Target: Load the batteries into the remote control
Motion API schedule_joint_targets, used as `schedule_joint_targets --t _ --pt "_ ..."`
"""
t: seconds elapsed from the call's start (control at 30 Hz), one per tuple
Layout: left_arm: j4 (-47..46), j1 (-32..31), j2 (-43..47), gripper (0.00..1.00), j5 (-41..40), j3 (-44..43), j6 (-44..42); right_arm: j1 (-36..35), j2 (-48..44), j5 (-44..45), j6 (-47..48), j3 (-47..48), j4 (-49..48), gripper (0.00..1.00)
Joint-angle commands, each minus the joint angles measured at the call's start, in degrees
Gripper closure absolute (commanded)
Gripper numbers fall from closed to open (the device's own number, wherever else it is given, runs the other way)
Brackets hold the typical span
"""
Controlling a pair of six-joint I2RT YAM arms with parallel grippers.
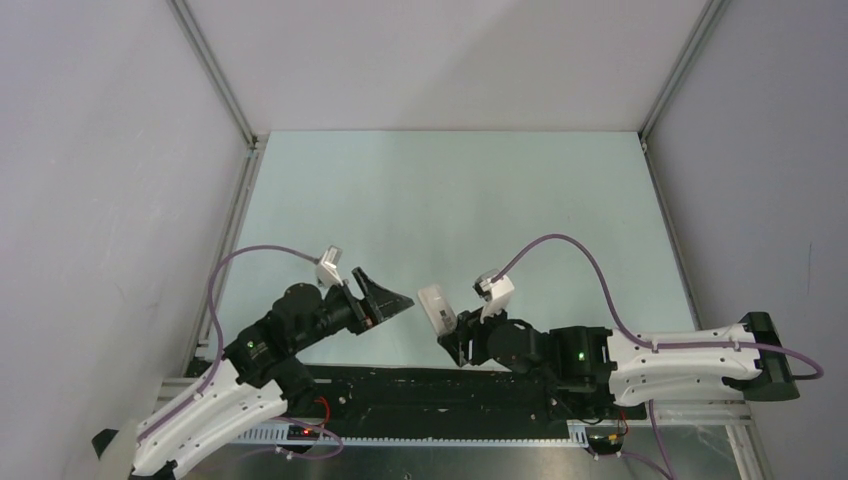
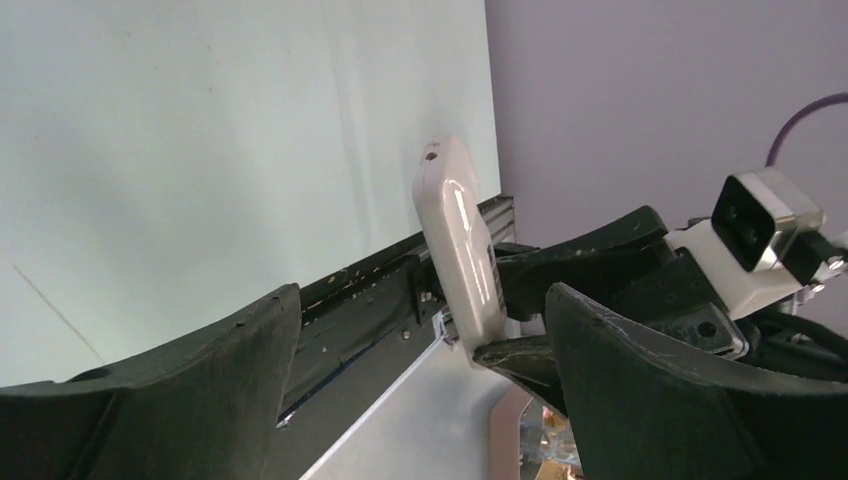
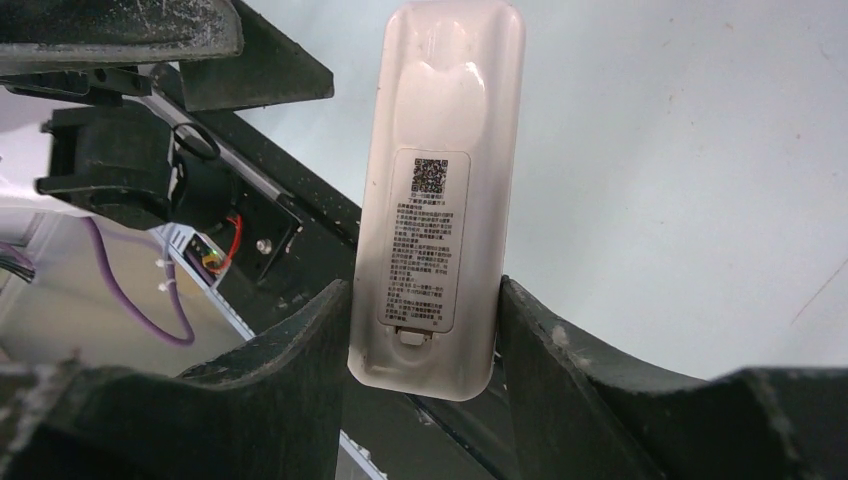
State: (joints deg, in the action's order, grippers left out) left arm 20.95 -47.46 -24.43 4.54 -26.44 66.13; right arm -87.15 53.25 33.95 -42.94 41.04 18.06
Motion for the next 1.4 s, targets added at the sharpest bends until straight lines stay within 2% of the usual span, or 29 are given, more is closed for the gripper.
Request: schedule_joint_targets --t 0.0,0.37,0.67,1.37 --pt "-2.4 -0.3 -2.5 0.06 -2.3 -4.5 1.5 -0.4 -1.3 3.9 0.3 0.3 -6.1 0.83" --pt "-5.2 -0.4 -6.6 0.06 -1.5 -5.7 1.0 -1.4 -0.8 1.5 1.0 0.3 -10.1 0.84" --pt "-6.2 -0.4 -6.8 0.25 -1.8 -5.8 1.1 -1.4 -0.1 -0.2 4.2 0.3 -14.9 0.84" --pt "-7.9 -0.4 -7.3 0.31 -0.4 -4.7 1.5 -1.7 0.1 -0.3 5.0 0.2 -17.2 0.84"
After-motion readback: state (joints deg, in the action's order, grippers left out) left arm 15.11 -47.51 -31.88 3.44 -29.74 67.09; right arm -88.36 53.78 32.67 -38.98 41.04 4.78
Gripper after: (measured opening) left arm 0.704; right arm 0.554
